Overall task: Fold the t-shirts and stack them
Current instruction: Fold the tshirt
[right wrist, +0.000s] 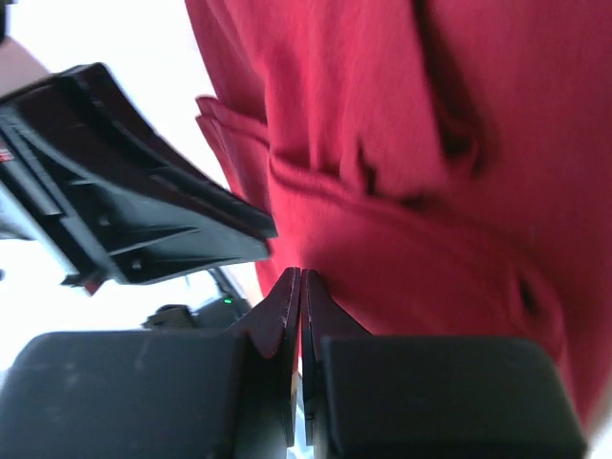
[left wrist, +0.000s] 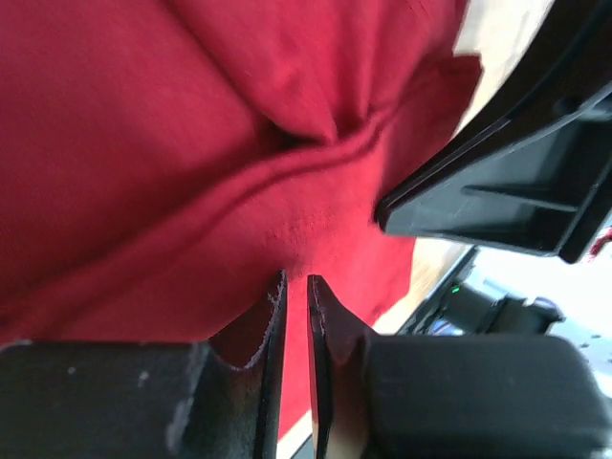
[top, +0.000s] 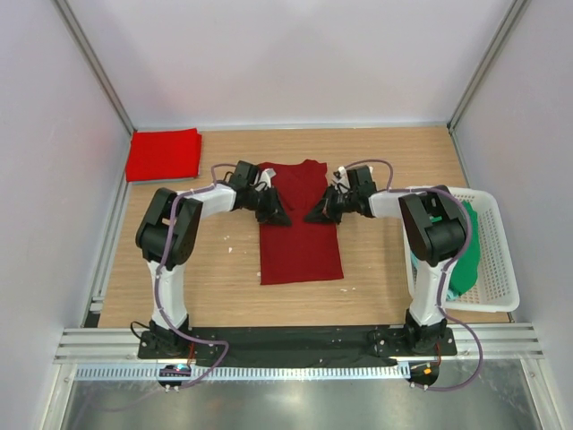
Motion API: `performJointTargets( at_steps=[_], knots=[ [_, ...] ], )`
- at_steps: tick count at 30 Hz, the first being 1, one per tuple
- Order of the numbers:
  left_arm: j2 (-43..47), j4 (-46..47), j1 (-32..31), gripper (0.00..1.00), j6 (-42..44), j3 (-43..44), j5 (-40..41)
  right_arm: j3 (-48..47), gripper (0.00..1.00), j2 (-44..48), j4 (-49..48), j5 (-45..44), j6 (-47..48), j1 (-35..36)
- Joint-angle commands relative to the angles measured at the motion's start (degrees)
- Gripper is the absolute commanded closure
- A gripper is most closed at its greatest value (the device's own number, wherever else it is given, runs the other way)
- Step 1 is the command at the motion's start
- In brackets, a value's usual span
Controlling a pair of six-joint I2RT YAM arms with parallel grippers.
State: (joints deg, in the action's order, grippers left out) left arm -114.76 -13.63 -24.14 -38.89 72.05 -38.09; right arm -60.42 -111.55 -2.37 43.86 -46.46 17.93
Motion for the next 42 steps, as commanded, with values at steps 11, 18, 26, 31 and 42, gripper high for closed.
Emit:
performJointTargets(
  at_steps=[11, 18, 26, 31, 42],
  knots=[
    [-4.42, 16.88, 6.74, 0.87, -2.6, -9.47, -4.89, 1.98, 0.96, -11.23, -19.54, 6.51, -5.24, -6.77],
    [-3.2, 13.81, 6.91, 0.83, 3.11, -9.83, -4.72, 2.24, 0.95, -9.84, -11.27, 3.52, 2.68, -10.81],
    [7.78, 5.72, 6.91, 0.77, 4.36, -7.54, -5.24, -4.08, 0.95, 2.28, 15.94, -6.65, 17.35, -11.78],
    [12.45, 6.15, 6.74, 0.77, 1.02, -9.12, -7.17, -4.88, 0.94, 9.94, 18.63, -5.63, 15.7, -7.5],
    [12.72, 26.54, 5.6, 0.82, -11.03, -26.6, -10.08, 8.02, 0.93, 4.5, -11.85, 5.7, -2.75, 10.54]
  ],
)
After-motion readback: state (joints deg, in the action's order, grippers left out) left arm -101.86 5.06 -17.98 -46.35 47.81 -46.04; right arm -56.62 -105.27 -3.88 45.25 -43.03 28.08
